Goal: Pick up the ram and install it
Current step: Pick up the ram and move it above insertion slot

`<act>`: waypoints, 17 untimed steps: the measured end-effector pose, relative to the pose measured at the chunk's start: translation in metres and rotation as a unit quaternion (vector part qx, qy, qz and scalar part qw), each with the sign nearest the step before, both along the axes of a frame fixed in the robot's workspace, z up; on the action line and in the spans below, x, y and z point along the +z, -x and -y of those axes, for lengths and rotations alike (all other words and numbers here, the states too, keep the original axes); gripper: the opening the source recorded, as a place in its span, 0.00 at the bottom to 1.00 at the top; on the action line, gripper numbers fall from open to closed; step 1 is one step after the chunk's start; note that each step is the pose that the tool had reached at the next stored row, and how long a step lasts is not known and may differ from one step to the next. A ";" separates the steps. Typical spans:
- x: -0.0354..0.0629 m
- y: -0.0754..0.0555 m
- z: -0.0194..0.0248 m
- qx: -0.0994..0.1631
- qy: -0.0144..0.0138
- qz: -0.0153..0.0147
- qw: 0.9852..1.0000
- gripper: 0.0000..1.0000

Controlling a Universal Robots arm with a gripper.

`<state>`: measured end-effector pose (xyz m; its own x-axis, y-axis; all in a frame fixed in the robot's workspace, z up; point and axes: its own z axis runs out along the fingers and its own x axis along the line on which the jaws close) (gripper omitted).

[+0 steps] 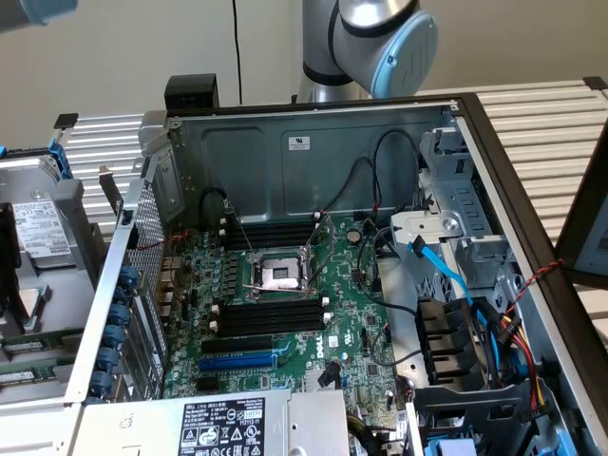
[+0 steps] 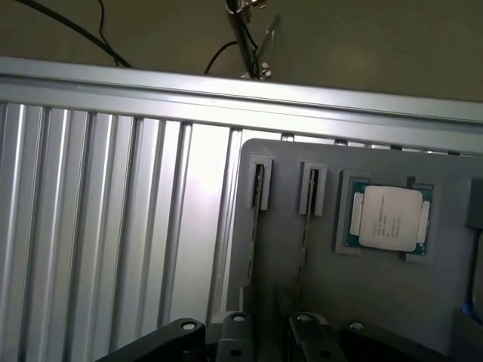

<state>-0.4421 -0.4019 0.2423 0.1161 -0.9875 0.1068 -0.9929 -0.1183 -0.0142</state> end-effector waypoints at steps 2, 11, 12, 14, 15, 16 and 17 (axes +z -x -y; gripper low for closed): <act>-0.0014 0.000 0.0002 0.004 0.001 0.001 1.000 0.24; -0.0068 -0.003 0.0023 0.012 0.002 0.007 1.000 0.24; -0.0073 -0.003 0.0029 0.013 0.002 0.008 1.000 0.24; -0.0081 -0.004 0.0053 0.012 0.003 0.009 1.000 0.24; -0.0086 -0.004 0.0065 0.012 0.003 0.009 1.000 0.24; -0.0093 -0.005 0.0078 0.012 0.003 0.010 1.000 0.24; -0.0101 -0.005 0.0087 0.012 0.002 0.010 1.000 0.24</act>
